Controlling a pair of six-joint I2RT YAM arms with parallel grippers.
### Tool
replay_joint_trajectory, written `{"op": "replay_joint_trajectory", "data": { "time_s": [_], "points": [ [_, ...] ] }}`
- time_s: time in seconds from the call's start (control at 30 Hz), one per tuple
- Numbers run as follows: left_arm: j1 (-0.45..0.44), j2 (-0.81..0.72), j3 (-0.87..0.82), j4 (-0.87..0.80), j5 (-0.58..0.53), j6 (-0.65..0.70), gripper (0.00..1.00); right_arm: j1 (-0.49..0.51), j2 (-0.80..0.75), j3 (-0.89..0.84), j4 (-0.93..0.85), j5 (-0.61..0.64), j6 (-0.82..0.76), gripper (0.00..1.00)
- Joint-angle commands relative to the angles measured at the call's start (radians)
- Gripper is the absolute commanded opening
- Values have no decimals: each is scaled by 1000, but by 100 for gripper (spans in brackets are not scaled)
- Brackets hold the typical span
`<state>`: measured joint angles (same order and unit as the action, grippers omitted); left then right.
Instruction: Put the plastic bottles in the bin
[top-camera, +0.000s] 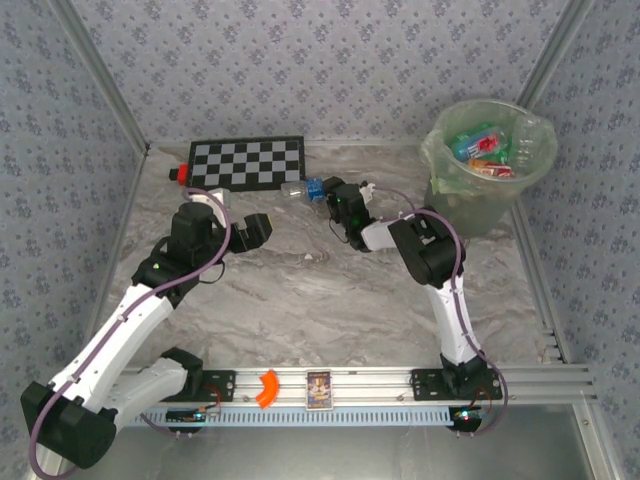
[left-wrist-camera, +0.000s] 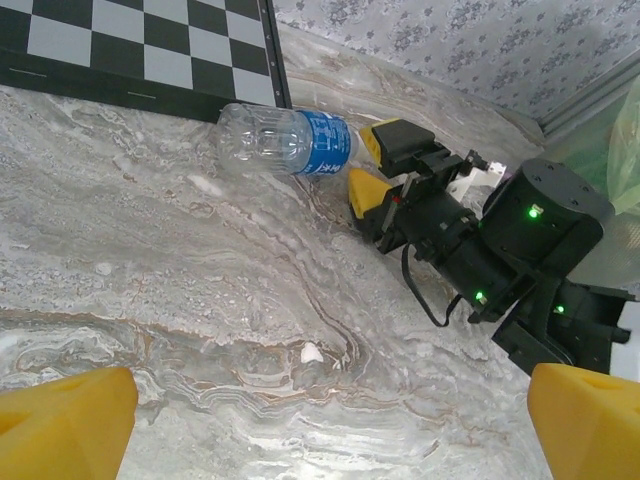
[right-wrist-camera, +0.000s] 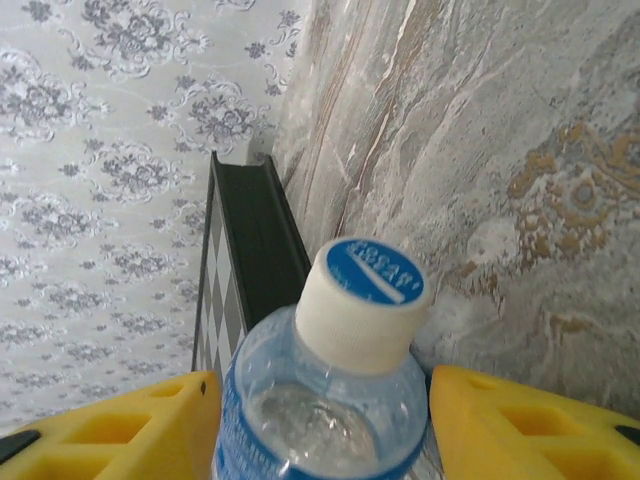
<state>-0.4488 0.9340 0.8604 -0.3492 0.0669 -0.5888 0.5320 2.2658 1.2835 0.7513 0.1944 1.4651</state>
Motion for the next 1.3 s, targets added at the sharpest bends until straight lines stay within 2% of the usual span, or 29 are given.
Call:
{"op": "replay_joint_trajectory", "data": {
  "time_s": [0.0, 0.27, 0.43, 0.5, 0.6, 0.67, 0.8, 0.93, 1.07, 1.27],
  "points": [
    [1, -15, 16, -28, 9, 7, 100, -18, 45, 53, 27, 4, 62, 55],
    [1, -28, 21, -41, 8, 13, 100, -38, 104, 121, -15, 6, 75, 53],
    [1, -29, 43, -65, -1, 27, 100, -46, 133, 158, -23, -24, 72, 47],
    [2, -23, 46, -61, 1, 24, 100, -47, 130, 170, -47, -33, 52, 48],
    [1, -14, 51, -59, 8, 17, 100, -52, 131, 196, -101, -71, 39, 56],
    [1, -10, 49, -56, 10, 11, 100, -51, 132, 206, -113, -77, 33, 56],
    [1, -10, 51, -56, 14, 8, 100, -52, 149, 264, -229, -108, 49, 56],
    [1, -17, 52, -60, 10, 10, 100, -43, 139, 331, -479, -121, 66, 56],
    [1, -26, 51, -64, 5, 17, 100, -44, 157, 390, -558, -110, 58, 56],
    [2, -37, 46, -68, -2, 26, 100, -58, 232, 495, -593, -183, 53, 53]
  ]
}}
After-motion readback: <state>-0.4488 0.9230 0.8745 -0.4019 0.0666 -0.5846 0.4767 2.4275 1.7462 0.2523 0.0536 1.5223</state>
